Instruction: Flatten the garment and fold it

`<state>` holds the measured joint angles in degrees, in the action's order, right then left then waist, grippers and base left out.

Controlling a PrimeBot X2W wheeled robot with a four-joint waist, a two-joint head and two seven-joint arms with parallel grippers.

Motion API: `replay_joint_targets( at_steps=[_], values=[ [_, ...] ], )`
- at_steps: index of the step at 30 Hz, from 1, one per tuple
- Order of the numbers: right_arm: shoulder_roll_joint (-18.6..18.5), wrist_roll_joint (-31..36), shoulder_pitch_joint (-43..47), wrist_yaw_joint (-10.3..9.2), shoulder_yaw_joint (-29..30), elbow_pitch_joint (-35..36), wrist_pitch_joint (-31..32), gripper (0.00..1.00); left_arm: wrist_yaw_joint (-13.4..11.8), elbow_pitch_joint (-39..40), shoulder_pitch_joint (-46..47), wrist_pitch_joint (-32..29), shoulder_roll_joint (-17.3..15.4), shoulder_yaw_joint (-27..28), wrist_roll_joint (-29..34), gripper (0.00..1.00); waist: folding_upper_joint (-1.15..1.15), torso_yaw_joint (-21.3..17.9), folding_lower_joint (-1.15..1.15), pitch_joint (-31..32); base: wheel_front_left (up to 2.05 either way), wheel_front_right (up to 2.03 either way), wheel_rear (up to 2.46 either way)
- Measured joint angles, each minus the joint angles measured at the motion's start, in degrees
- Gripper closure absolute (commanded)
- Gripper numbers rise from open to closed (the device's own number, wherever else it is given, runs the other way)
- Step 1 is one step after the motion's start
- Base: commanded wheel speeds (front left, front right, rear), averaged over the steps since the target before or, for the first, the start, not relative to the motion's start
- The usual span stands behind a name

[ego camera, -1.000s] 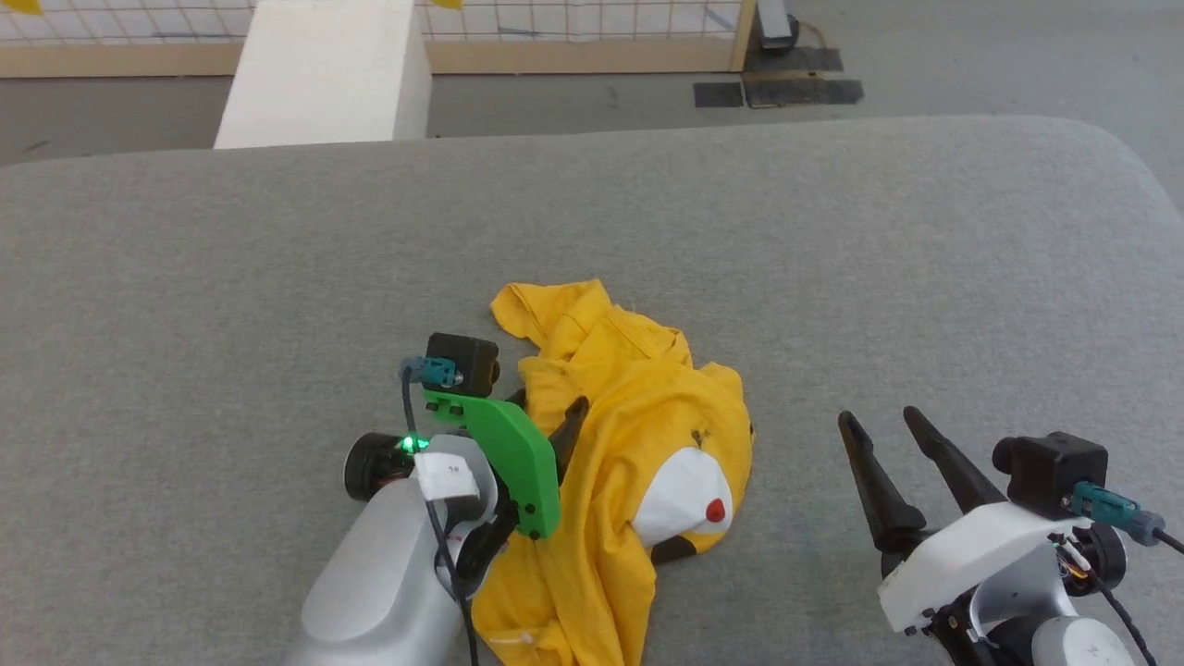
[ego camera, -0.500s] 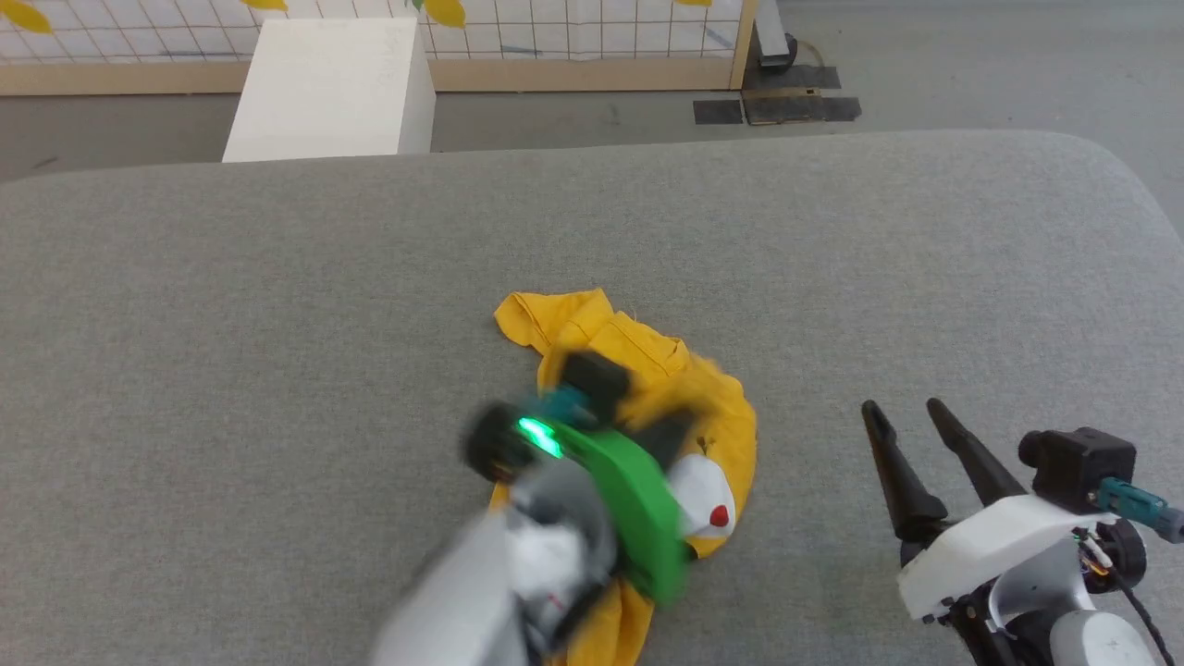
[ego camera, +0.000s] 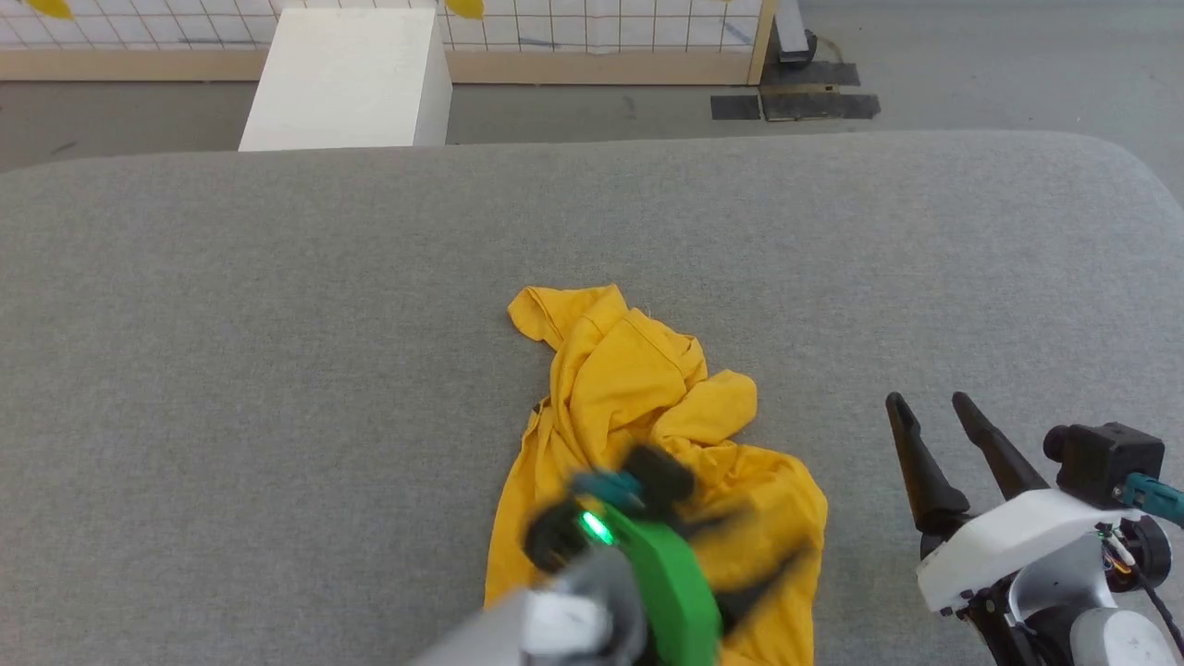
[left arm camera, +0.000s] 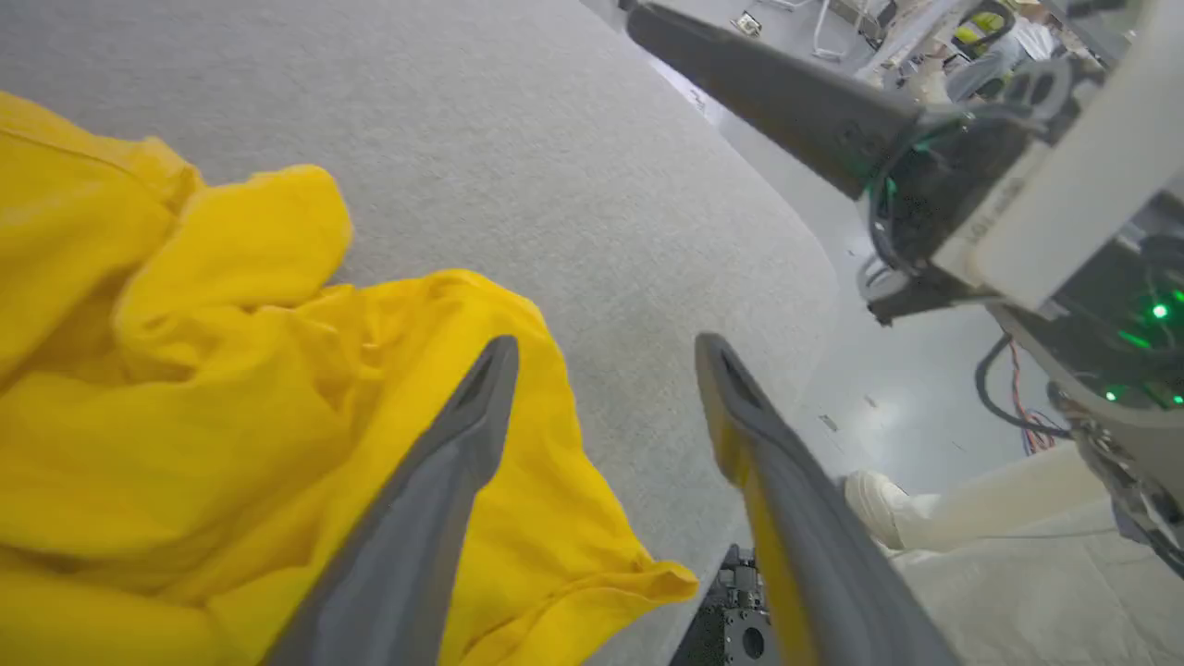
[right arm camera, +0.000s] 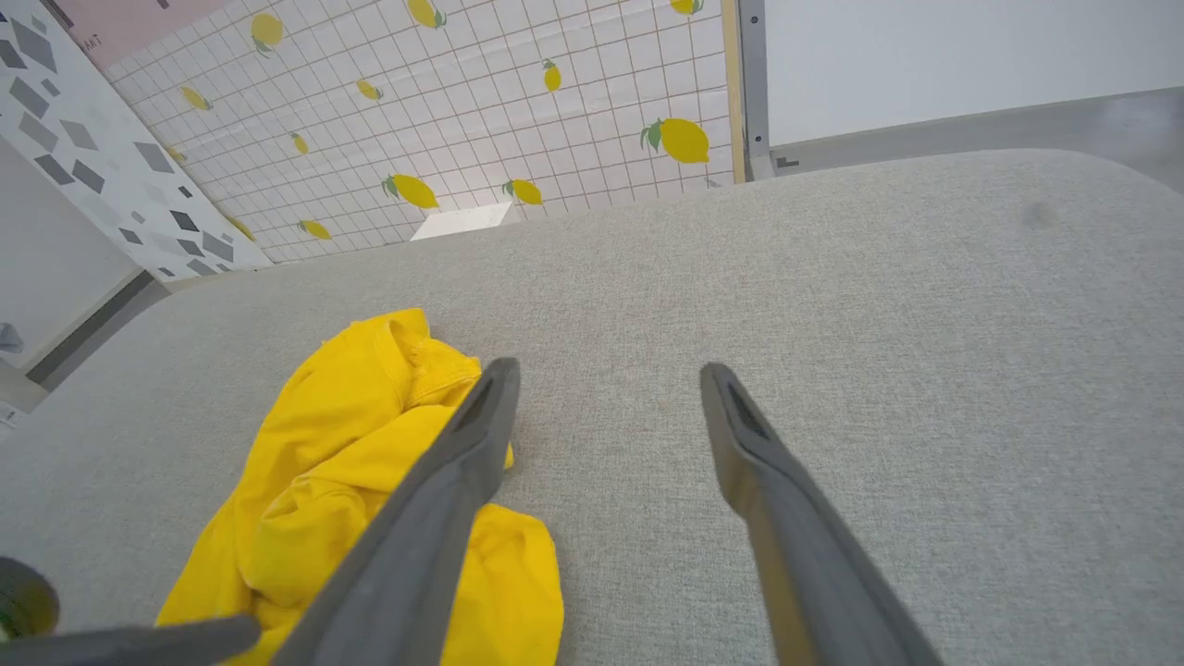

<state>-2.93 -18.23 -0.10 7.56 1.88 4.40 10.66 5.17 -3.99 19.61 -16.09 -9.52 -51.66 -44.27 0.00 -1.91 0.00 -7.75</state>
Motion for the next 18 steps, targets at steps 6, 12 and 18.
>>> replay_joint_targets(
  at_steps=[6,12,18],
  values=[
    [0.00,-0.43,-0.01,0.00,-1.01,-0.01,-0.01,0.00,-10.43,-3.08,4.66,10.70,-5.33,13.39,5.11,0.00,0.00,-0.75,0.00,-0.39,0.00,0.00,0.00],
    [0.00,-0.46,-0.83,0.00,-2.75,-0.14,-0.09,0.00,-12.83,-14.73,8.89,11.62,-6.09,15.97,6.62,0.00,0.00,-1.82,0.00,-1.65,0.00,0.00,0.00],
    [0.00,-0.93,-1.85,0.00,-4.54,-0.64,-0.29,0.00,-10.13,-25.25,14.60,9.14,-3.56,14.65,6.22,0.00,0.00,-3.37,0.00,-3.51,0.00,0.00,0.00]
  ],
)
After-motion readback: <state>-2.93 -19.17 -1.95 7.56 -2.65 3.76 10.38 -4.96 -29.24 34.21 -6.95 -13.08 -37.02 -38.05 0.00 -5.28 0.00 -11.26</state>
